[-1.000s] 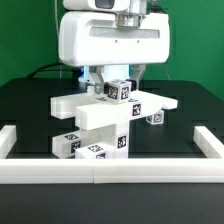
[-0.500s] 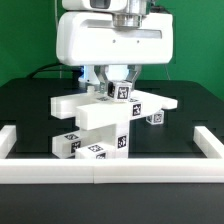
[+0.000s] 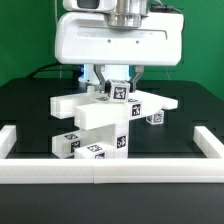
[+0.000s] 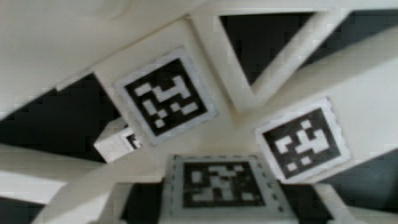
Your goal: Assemble chair
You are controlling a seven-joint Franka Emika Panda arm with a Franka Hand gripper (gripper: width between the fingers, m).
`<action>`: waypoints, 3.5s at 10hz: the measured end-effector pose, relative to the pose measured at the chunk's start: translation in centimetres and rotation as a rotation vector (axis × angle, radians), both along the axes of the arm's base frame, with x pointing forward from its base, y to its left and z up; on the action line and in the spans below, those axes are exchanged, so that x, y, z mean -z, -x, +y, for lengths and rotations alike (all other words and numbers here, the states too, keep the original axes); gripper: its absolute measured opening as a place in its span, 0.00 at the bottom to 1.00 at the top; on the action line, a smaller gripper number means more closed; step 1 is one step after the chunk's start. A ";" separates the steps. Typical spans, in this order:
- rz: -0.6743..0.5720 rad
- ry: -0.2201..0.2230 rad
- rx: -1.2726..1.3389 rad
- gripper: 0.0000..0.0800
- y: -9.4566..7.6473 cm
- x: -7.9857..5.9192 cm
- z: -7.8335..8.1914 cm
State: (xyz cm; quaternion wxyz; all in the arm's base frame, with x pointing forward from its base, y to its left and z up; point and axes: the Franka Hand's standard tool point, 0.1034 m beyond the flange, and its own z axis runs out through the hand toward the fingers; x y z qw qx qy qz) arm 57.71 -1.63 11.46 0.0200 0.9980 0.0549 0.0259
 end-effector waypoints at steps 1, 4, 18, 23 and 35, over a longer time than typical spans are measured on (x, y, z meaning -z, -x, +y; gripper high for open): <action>-0.002 -0.003 0.059 0.36 0.0 0.0 0.0; -0.008 -0.014 0.235 0.36 0.0 0.0 0.1; -0.014 0.003 -0.033 0.81 -0.3 -0.1 0.3; 0.007 0.041 -0.503 0.81 -0.3 -0.2 -0.1; 0.013 0.051 -0.505 0.36 -0.2 -0.1 -0.6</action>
Offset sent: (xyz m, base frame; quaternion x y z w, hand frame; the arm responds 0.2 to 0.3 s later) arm 0.0000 0.0000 0.0000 0.0000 0.0000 0.1296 0.9916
